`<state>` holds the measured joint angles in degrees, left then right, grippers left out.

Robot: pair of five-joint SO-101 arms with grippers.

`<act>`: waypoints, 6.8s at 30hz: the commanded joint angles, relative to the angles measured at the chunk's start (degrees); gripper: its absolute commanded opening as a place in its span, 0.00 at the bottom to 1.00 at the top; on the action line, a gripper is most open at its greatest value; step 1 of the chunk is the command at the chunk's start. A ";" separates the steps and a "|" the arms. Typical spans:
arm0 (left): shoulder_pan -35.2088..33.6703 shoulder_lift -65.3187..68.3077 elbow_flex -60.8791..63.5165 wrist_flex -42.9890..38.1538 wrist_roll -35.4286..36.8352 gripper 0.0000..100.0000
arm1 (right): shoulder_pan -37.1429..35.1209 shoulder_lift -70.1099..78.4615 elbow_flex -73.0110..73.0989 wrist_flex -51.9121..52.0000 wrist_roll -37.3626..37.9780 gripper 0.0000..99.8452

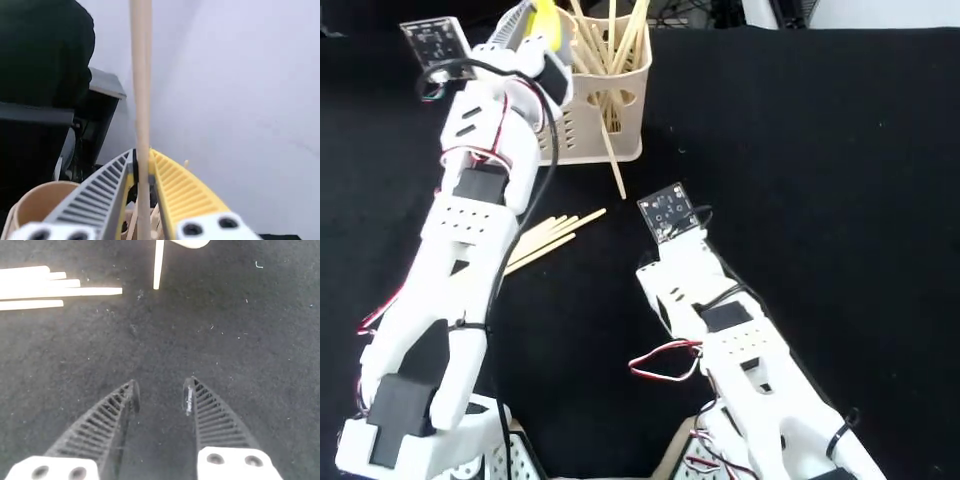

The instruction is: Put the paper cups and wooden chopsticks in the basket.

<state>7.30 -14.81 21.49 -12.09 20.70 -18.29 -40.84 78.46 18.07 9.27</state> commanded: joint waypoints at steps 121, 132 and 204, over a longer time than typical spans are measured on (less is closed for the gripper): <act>8.84 4.04 3.74 -14.42 -15.91 0.03 | -0.70 -1.10 0.31 -1.32 -0.44 0.16; 11.38 16.00 9.98 -43.60 -35.34 0.03 | -0.70 -1.10 0.31 -1.32 -0.44 0.16; 11.74 5.54 -0.31 -31.74 -37.27 0.09 | -2.81 -1.10 1.01 -1.14 1.93 0.16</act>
<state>19.16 -4.26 23.87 -44.09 -16.04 -20.66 -40.84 79.87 18.07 10.77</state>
